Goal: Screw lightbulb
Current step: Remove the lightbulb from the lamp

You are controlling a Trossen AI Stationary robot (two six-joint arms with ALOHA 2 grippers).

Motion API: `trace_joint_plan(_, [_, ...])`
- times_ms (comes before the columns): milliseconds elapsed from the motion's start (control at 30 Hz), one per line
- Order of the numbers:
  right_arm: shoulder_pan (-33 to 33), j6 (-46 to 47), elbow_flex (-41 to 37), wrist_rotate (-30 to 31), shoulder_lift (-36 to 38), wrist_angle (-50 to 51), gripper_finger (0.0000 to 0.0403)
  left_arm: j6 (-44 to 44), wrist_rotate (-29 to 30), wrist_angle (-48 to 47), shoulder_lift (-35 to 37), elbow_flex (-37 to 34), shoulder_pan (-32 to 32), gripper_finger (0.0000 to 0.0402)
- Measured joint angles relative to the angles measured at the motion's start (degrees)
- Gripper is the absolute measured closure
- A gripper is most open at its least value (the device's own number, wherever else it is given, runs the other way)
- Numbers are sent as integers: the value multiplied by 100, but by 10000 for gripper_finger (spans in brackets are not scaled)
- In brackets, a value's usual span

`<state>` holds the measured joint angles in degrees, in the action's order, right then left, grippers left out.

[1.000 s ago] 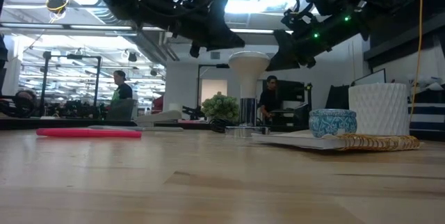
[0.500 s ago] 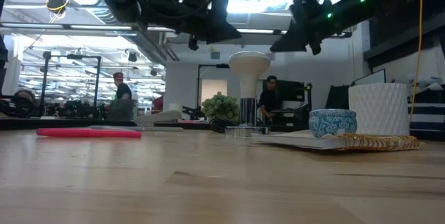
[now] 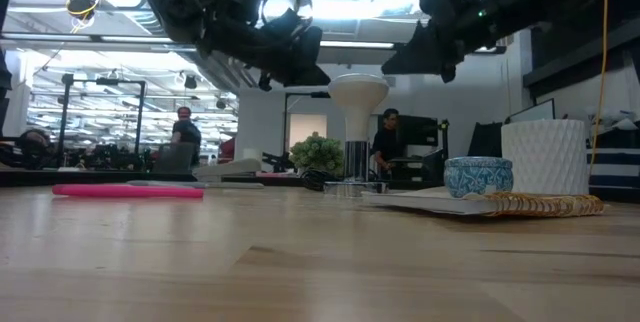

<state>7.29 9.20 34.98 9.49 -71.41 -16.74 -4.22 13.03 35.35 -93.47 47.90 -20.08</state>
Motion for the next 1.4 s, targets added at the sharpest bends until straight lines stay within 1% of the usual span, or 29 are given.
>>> trace_joint_plan(100, [-107, -12, 0, 378, -129, -61, 391, 13, -122, -63, -34, 0, 3, 401])
trace_joint_plan(267, [-171, -12, -2, 404, -385, -502, 391, 8, -146, 30, -235, 0, 5, 401])
trace_joint_plan(367, [-169, -13, -2, 405, -454, -597, 391, -22, -148, 22, -322, 0, 16, 401])
trace_joint_plan(433, [-169, -34, -2, 442, -473, -570, 391, -22, -146, 57, -350, 0, 49, 401])
trace_joint_plan(667, [-167, -47, -4, 899, -497, -419, 391, -25, -126, 101, -352, 0, 236, 401])
trace_joint_plan(867, [-173, -49, -4, 1047, -497, -340, 391, -52, -29, 81, -352, 0, 384, 402])
trace_joint_plan(1033, [-175, -49, -4, 1246, -493, -286, 391, -291, 7, -69, -343, 4, 459, 402])
trace_joint_plan(1267, [-175, -49, -4, 1290, -493, -267, 391, -447, 4, -133, -339, 7, 519, 402])
trace_joint_plan(1400, [-175, -14, -4, 1507, -493, -247, 391, -591, -19, -161, -339, 7, 519, 402])
